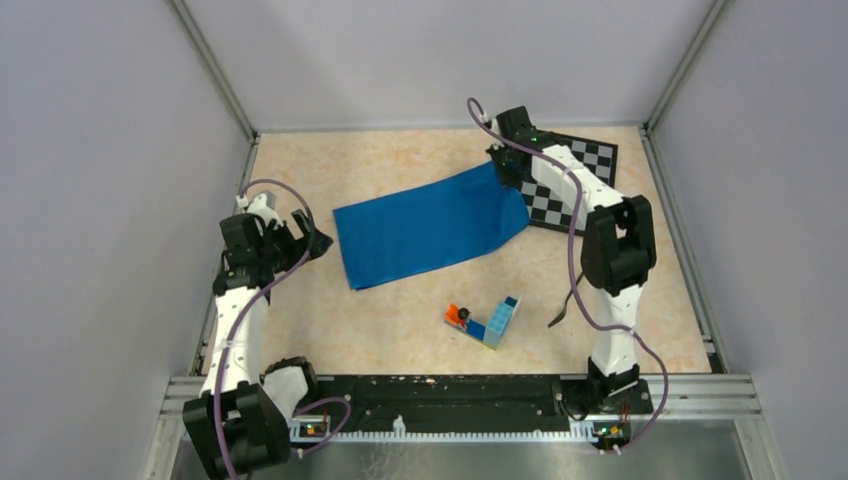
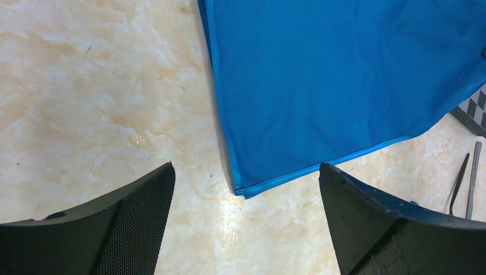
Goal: Fold the napkin into a case and place the utensils inside
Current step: Fold the rectangle-folded napkin at the center of the board.
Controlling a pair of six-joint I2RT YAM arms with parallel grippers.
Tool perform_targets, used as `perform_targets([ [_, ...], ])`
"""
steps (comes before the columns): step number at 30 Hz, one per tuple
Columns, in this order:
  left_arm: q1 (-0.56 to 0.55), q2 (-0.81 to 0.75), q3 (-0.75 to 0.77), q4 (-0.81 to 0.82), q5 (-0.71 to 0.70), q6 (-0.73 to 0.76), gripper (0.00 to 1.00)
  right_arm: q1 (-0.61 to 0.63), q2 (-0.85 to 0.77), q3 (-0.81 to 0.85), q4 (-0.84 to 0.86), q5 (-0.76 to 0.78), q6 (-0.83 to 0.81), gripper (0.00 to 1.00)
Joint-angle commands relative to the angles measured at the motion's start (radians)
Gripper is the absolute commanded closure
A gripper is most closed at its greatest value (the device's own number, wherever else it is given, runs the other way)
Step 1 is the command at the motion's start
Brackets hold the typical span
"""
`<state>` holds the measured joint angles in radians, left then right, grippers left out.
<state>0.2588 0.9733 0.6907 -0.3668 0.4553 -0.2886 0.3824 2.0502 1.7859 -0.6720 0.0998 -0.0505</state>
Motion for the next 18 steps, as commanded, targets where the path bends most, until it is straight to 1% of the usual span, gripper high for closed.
perform_targets([
  [1, -0.005, -0.010, -0.008, 0.025, 0.003, 0.003, 0.01, 0.048, -0.043, 0.073, 0.001, 0.031, -0.029, 1.00],
  [5, -0.004, -0.013, -0.008, 0.027, 0.005, 0.002, 0.01, 0.119, -0.031, 0.095, -0.003, 0.005, -0.007, 1.00],
  [8, -0.006, -0.016, -0.009, 0.030, 0.008, 0.001, 0.01, 0.182, -0.007, 0.125, 0.003, -0.061, 0.038, 1.00],
  [11, -0.005, -0.017, -0.010, 0.031, 0.012, 0.000, 0.01, 0.232, 0.032, 0.159, 0.016, -0.168, 0.122, 1.00],
  [14, -0.005, -0.021, -0.009, 0.032, 0.011, 0.002, 0.01, 0.265, 0.067, 0.173, 0.066, -0.291, 0.207, 1.00],
  [18, -0.005, -0.033, -0.011, 0.032, 0.007, 0.005, 0.01, 0.303, 0.129, 0.211, 0.124, -0.400, 0.280, 1.00],
])
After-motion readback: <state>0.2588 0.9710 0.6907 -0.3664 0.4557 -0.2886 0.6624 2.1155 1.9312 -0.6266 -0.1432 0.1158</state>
